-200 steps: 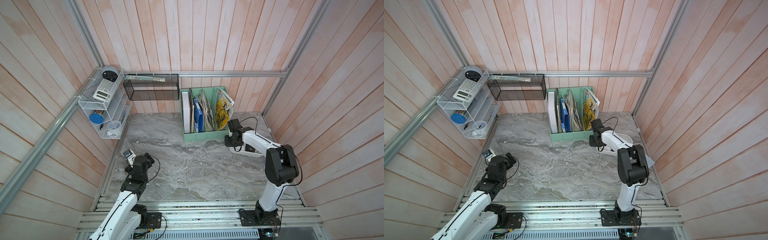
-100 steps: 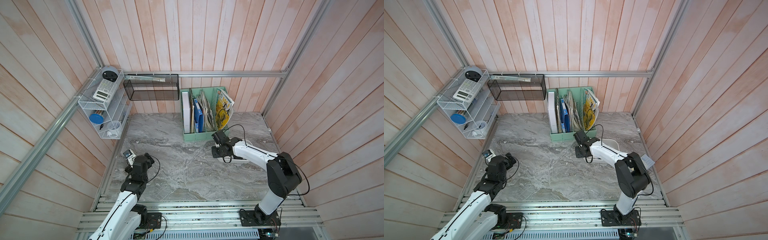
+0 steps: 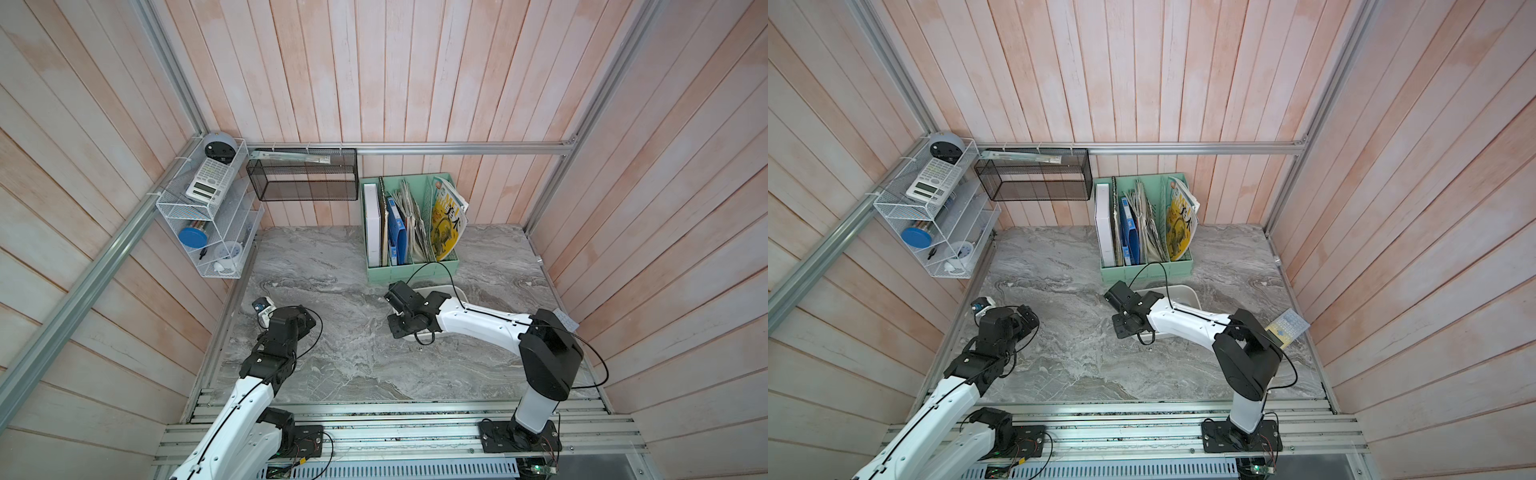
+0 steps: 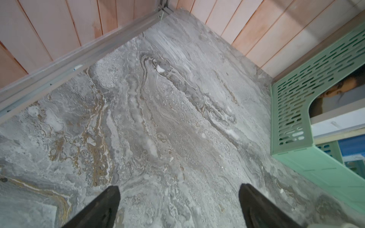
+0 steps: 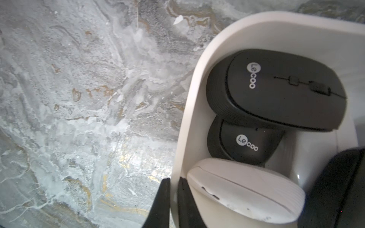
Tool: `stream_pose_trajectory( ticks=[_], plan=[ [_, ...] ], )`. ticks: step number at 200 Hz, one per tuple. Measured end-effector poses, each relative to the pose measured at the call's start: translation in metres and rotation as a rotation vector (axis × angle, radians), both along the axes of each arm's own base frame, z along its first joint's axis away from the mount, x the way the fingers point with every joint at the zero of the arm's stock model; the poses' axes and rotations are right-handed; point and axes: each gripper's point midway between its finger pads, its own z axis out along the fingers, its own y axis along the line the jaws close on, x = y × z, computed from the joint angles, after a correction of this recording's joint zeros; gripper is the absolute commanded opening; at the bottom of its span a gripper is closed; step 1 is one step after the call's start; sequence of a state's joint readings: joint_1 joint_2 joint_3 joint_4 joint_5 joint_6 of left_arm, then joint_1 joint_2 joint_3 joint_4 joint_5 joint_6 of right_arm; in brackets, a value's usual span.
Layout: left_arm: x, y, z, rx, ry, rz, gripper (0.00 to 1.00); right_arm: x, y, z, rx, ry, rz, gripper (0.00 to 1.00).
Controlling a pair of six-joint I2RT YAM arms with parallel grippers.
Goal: Take out the mouse from the storage box
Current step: Move the storage box to the center of the board.
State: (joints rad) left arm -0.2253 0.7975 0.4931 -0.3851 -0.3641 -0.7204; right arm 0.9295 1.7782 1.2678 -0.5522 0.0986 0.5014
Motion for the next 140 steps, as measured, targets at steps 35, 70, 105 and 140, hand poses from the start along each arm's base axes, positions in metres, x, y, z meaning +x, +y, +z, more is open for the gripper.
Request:
stream_pose_trajectory(
  ticks=[35, 70, 105, 140],
  plan=[
    [-0.012, -0.012, -0.016, -0.031, 0.083, -0.044, 1.0, -0.007, 0.006, 0.0, 0.005, 0.007, 0.02, 0.2],
    [-0.02, -0.035, -0.024, -0.039, 0.16, -0.123, 1.0, -0.004, -0.004, 0.022, 0.001, -0.045, 0.008, 0.35],
    [-0.018, -0.071, -0.017, -0.021, 0.2, -0.234, 1.0, 0.016, -0.054, 0.073, 0.045, -0.188, -0.12, 0.37],
    [-0.017, -0.116, -0.021, 0.032, 0.261, -0.359, 1.0, 0.029, -0.115, 0.081, 0.043, -0.26, -0.268, 0.39]
  ],
)
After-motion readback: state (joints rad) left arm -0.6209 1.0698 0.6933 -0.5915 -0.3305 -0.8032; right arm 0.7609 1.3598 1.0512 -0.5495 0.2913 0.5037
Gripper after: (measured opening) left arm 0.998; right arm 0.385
